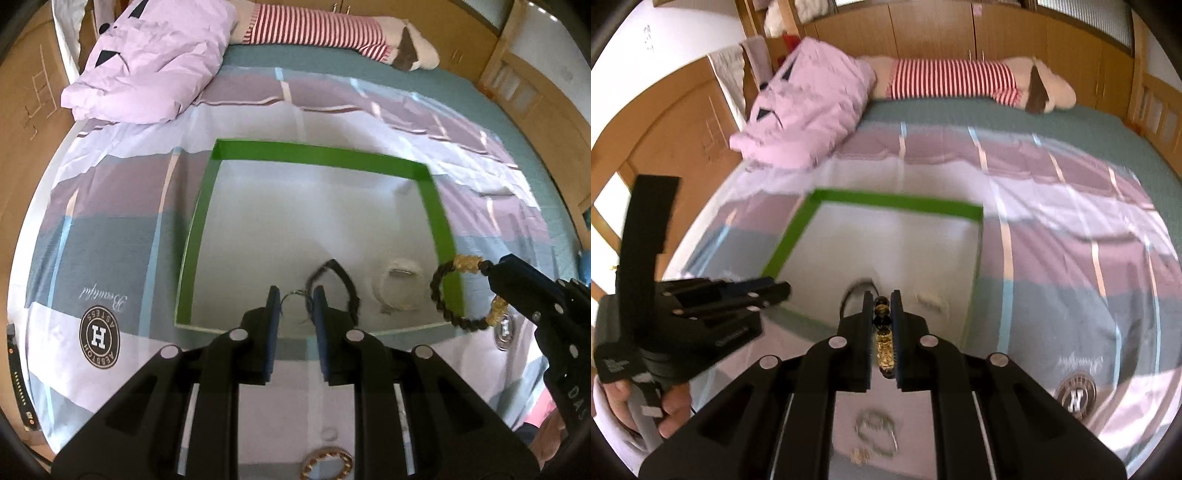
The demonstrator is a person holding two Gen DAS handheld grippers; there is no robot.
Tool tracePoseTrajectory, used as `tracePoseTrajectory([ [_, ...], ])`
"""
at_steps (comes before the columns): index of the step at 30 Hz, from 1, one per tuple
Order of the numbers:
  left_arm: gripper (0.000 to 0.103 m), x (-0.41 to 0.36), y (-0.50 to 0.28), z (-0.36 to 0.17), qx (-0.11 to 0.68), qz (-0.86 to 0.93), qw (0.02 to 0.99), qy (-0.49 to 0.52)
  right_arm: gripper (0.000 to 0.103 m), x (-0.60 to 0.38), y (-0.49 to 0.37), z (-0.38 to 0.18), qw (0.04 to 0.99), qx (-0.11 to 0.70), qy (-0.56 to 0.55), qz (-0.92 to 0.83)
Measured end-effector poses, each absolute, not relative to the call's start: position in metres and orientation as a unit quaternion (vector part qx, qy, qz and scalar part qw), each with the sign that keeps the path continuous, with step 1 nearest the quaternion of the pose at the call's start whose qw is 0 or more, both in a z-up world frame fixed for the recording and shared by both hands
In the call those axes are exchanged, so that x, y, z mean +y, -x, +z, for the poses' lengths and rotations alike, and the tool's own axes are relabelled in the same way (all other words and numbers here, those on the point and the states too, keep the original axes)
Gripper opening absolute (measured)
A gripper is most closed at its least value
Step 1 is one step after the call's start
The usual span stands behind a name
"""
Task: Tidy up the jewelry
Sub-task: 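Lift the black bead bracelet and carry it into the green box, then open the right gripper to drop the bracelet in the box, then move the right gripper to the green jade bracelet while the left approaches the amber bead bracelet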
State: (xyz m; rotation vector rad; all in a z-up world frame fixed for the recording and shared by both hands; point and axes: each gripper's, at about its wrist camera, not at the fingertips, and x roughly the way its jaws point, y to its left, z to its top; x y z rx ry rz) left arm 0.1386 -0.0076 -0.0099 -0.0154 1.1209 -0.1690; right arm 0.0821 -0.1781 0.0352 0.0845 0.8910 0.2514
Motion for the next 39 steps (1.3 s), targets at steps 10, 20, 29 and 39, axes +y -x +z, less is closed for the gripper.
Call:
tracePoseTrajectory([
  [10, 0.02, 0.001, -0.158, -0.048, 0.555, -0.048, 0.831, 0.0, 0.009, -0.178, -0.121, -0.026, 0.871, 0.478, -0.041, 0.105],
  [20, 0.037, -0.011, -0.117, -0.023, 0.557, -0.079, 0.826, -0.021, 0.042, -0.18, -0.081, 0.004, 0.873, 0.466, -0.052, 0.13],
  [29, 0.038, -0.02, -0.04, -0.075, 0.628, -0.135, 0.764, -0.06, 0.042, -0.161, -0.017, -0.09, 0.782, 0.597, 0.017, 0.176],
  [39, 0.042, -0.026, -0.015, -0.104, 0.669, -0.165, 0.721, -0.076, 0.023, -0.183, -0.033, -0.109, 0.807, 0.584, 0.014, 0.084],
])
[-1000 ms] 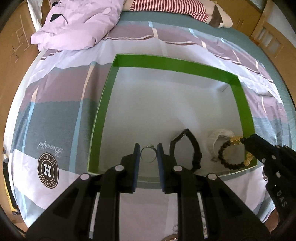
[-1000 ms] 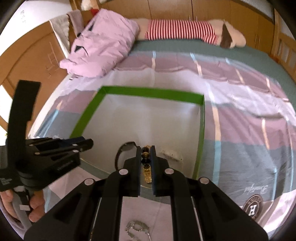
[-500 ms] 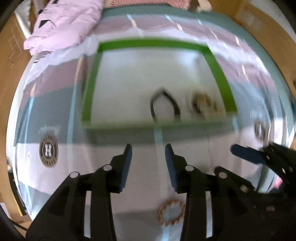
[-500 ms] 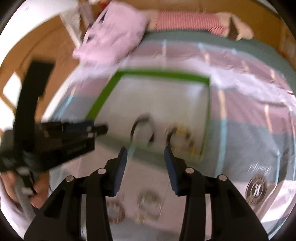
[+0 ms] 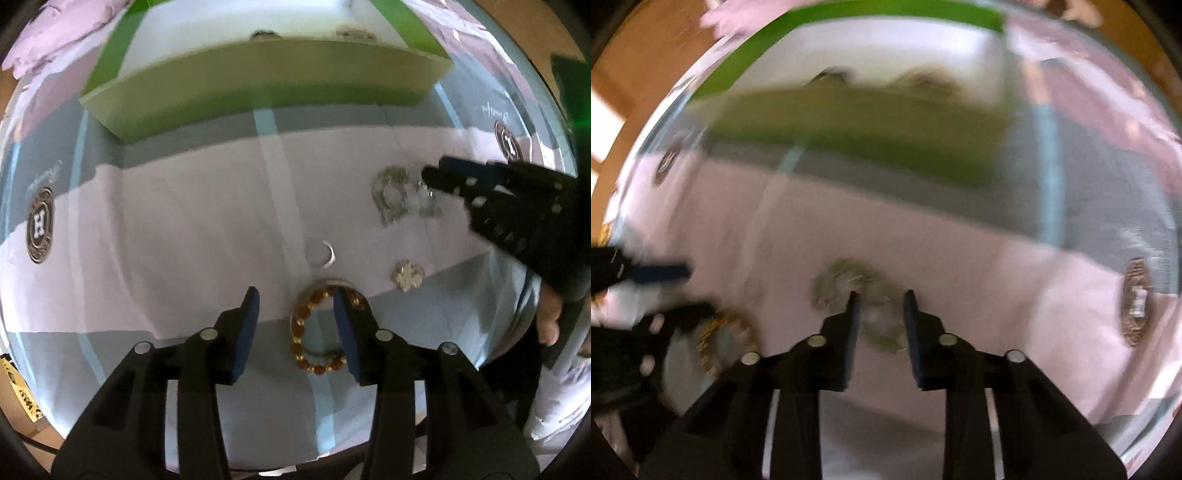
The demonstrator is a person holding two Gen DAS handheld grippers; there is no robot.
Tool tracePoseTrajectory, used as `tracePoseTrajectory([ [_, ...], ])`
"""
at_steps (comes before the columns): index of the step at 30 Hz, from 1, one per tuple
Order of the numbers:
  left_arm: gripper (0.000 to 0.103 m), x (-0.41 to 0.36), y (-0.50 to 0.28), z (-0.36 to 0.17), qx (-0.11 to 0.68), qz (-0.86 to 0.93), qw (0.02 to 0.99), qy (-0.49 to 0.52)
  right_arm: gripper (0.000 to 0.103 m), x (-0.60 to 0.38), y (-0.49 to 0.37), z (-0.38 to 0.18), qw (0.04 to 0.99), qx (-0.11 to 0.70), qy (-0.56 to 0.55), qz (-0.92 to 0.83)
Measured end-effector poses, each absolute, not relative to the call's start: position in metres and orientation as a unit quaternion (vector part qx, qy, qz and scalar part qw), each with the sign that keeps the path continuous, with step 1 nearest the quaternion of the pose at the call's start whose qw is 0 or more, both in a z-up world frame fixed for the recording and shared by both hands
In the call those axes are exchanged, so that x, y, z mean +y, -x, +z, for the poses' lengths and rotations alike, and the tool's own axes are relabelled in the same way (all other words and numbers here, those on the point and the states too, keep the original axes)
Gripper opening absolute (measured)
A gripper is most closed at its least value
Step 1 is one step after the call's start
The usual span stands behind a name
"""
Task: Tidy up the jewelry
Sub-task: 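Move the right gripper to the green jade bracelet while the left approaches the amber bead bracelet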
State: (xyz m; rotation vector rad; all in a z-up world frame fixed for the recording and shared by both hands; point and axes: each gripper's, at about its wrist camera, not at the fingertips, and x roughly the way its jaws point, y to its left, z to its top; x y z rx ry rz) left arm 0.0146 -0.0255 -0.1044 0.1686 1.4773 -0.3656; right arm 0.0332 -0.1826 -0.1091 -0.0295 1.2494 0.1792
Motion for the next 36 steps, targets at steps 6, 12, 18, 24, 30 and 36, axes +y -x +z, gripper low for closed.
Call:
tracePoseTrajectory([
  [6, 0.044, -0.018, -0.018, -0.125, 0.679, -0.138, 0.717, -0.07, 0.023, -0.176, -0.031, -0.103, 0.805, 0.583, -0.004, 0.114],
  [12, 0.034, 0.005, -0.032, -0.111, 0.633, -0.049, 0.771, -0.058, 0.023, -0.171, -0.032, -0.105, 0.803, 0.584, -0.005, 0.117],
  [18, 0.036, 0.001, -0.022, -0.105, 0.643, -0.101, 0.758, -0.043, 0.023, -0.182, -0.031, -0.105, 0.804, 0.582, -0.018, 0.119],
  [24, 0.036, -0.011, -0.01, -0.129, 0.669, -0.109, 0.732, -0.064, 0.023, -0.178, -0.022, -0.103, 0.792, 0.59, -0.016, 0.155],
  [30, 0.036, -0.005, -0.014, -0.137, 0.675, -0.104, 0.729, -0.049, 0.023, -0.142, -0.001, -0.109, 0.752, 0.62, 0.038, 0.218],
  [36, 0.011, 0.002, -0.019, -0.134, 0.672, -0.098, 0.733, -0.032, 0.02, -0.124, 0.011, -0.12, 0.743, 0.627, 0.078, 0.22],
])
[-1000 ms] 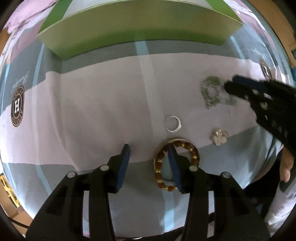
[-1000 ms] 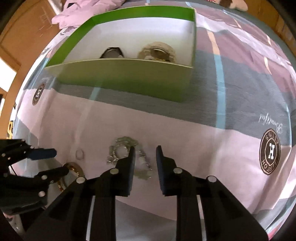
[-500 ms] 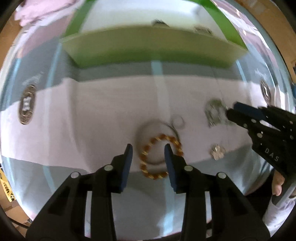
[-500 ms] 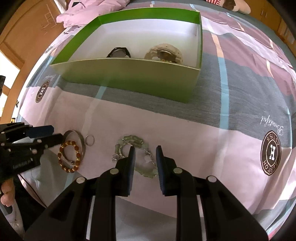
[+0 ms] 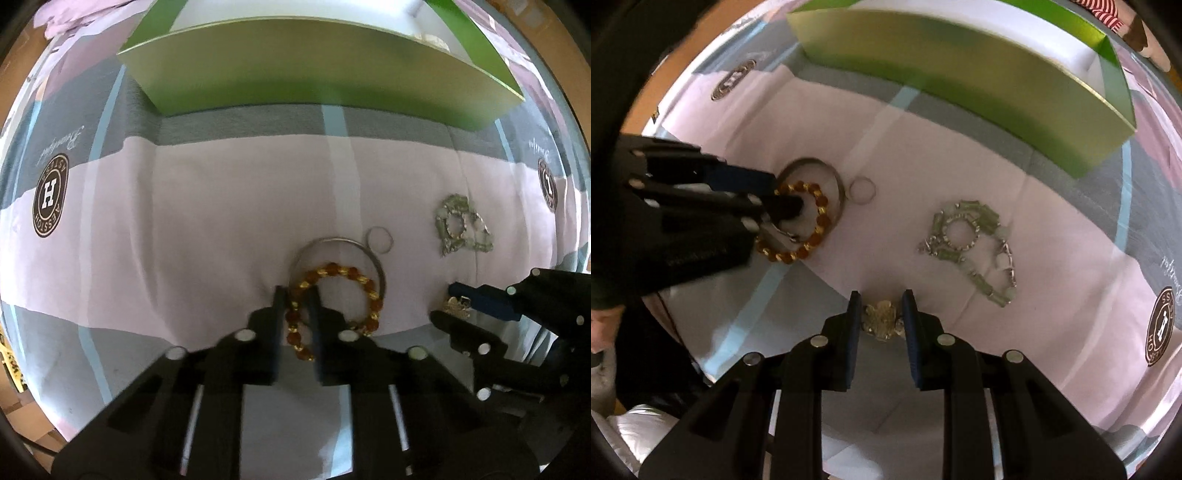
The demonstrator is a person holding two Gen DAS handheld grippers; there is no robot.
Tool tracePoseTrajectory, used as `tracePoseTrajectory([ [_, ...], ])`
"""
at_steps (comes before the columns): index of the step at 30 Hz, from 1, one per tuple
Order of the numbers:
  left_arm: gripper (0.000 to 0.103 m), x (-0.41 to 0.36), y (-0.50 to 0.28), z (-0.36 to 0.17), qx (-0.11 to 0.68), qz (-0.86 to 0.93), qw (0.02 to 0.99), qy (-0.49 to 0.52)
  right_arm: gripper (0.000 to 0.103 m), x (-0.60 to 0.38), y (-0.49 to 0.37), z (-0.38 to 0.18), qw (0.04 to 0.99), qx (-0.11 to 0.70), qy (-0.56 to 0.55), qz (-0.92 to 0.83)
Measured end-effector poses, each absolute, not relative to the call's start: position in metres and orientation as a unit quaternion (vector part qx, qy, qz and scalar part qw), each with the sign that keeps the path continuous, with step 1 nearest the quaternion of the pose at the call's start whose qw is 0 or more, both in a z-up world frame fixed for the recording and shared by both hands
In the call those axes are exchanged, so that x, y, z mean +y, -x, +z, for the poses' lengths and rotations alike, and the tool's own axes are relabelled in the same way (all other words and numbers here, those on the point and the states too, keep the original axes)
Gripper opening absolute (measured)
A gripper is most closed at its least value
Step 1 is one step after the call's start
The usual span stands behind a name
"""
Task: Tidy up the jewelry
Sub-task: 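Move the right gripper to the green jade bracelet while the left approaches the amber bead bracelet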
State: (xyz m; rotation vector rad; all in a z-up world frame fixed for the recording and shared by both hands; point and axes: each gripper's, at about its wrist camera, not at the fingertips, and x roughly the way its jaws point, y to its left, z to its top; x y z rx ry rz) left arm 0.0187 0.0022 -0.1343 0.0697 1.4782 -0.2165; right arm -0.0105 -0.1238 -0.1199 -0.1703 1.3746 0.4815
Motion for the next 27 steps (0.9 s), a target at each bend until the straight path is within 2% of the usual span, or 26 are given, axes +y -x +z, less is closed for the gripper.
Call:
tracePoseTrajectory([
  [7, 0.01, 0.017, -0.033, -0.103, 0.641, -0.109, 0.76, -0.008, 0.02, -0.146, -0.001, -0.106, 0.772, 0.606, 0.03, 0.188],
  [12, 0.01, 0.009, -0.032, -0.106, 0.644, -0.104, 0.757, -0.02, 0.02, -0.155, -0.005, -0.103, 0.781, 0.601, 0.023, 0.171],
  [15, 0.016, -0.001, -0.029, -0.111, 0.648, -0.105, 0.754, -0.028, 0.02, -0.161, -0.011, -0.105, 0.788, 0.596, 0.016, 0.155],
  [17, 0.024, -0.007, -0.027, -0.116, 0.654, -0.104, 0.749, -0.035, 0.02, -0.17, -0.013, -0.104, 0.791, 0.595, 0.014, 0.145],
  [19, 0.024, -0.014, -0.027, -0.122, 0.66, -0.106, 0.742, -0.042, 0.02, -0.173, -0.015, -0.105, 0.787, 0.599, 0.009, 0.148],
  [22, 0.009, -0.014, -0.029, -0.125, 0.665, -0.099, 0.739, -0.047, 0.02, -0.172, -0.012, -0.107, 0.781, 0.604, 0.017, 0.157],
  [27, 0.008, -0.009, -0.032, -0.109, 0.65, -0.109, 0.752, -0.018, 0.02, -0.168, -0.009, -0.11, 0.776, 0.609, 0.029, 0.161],
])
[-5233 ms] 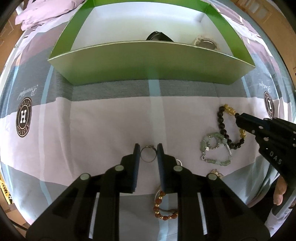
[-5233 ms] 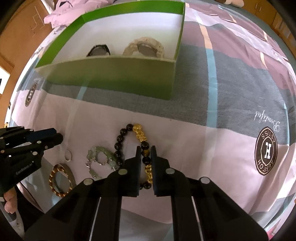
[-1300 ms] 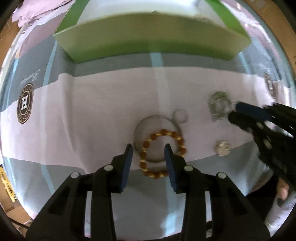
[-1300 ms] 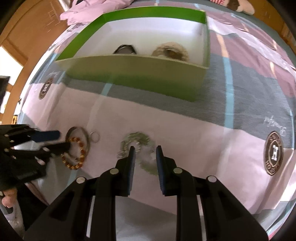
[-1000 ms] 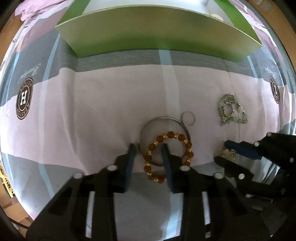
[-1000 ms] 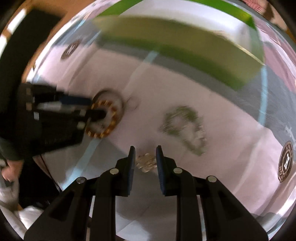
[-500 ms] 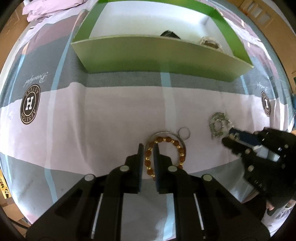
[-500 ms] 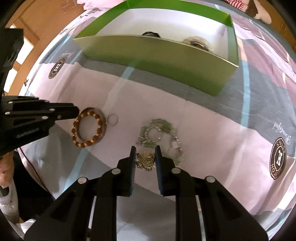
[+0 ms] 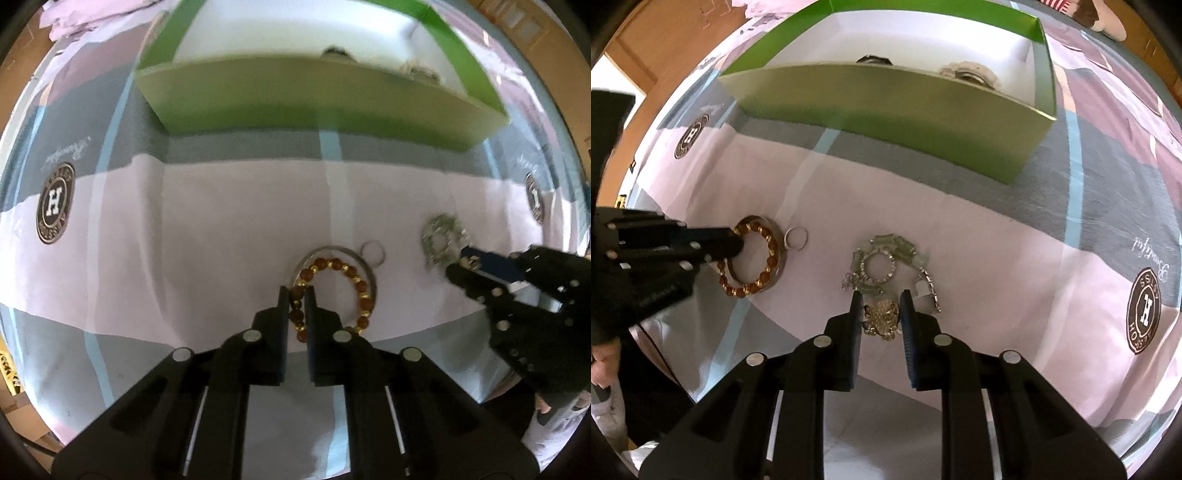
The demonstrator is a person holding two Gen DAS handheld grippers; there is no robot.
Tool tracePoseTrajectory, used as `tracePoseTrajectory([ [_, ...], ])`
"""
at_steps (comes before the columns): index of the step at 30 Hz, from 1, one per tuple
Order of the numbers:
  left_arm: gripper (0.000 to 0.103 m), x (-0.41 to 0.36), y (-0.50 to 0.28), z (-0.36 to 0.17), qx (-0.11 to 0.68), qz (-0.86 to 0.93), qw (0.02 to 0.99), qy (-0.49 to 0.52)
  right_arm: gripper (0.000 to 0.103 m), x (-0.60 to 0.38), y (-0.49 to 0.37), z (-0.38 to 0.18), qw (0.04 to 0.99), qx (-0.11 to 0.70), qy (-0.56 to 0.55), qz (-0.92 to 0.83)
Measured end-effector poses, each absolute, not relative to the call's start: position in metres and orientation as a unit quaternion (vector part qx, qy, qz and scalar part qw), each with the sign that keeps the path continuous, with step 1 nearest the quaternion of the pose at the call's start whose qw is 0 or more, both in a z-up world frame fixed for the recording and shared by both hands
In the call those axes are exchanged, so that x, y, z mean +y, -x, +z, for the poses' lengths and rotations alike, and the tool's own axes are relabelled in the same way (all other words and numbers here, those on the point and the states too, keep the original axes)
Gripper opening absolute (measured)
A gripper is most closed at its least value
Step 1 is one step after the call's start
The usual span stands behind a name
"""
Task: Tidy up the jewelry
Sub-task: 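Move the right gripper to the green jade bracelet while the left approaches the amber bead bracelet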
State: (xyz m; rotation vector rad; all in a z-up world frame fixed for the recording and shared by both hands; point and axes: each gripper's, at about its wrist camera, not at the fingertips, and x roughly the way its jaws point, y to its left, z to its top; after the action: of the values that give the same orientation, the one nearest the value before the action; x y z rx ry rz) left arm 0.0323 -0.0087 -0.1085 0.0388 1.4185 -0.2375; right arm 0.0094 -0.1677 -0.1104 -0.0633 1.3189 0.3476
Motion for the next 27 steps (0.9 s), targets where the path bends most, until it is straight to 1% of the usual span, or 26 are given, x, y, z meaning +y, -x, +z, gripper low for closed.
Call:
tracePoseTrajectory([
  [7, 0.007, 0.004, -0.038, -0.082, 0.616, -0.119, 0.778, 0.021, 0.02, -0.16, -0.016, -0.114, 0.777, 0.609, 0.023, 0.159],
  [9, 0.007, 0.004, -0.039, -0.083, 0.615, -0.114, 0.78, 0.025, 0.02, -0.161, -0.016, -0.114, 0.777, 0.609, 0.022, 0.159],
  [13, 0.007, 0.031, -0.033, -0.08, 0.618, -0.085, 0.78, 0.036, 0.02, -0.162, -0.015, -0.115, 0.776, 0.61, 0.023, 0.159],
  [17, 0.007, 0.042, -0.043, -0.087, 0.62, -0.043, 0.783, 0.023, 0.02, -0.16, -0.015, -0.116, 0.777, 0.609, 0.028, 0.158],
  [22, 0.008, 0.038, -0.044, -0.093, 0.627, -0.047, 0.777, 0.013, 0.02, -0.159, -0.016, -0.116, 0.777, 0.609, 0.027, 0.157],
  [24, 0.01, 0.033, -0.044, -0.093, 0.625, -0.044, 0.779, 0.007, 0.021, -0.16, -0.017, -0.116, 0.776, 0.61, 0.021, 0.158],
  [25, 0.013, 0.034, -0.044, -0.092, 0.623, -0.039, 0.781, 0.004, 0.021, -0.161, -0.017, -0.116, 0.776, 0.611, 0.018, 0.158],
  [27, 0.014, 0.039, -0.045, -0.09, 0.62, -0.032, 0.784, 0.006, 0.021, -0.165, -0.018, -0.114, 0.778, 0.609, 0.014, 0.153],
])
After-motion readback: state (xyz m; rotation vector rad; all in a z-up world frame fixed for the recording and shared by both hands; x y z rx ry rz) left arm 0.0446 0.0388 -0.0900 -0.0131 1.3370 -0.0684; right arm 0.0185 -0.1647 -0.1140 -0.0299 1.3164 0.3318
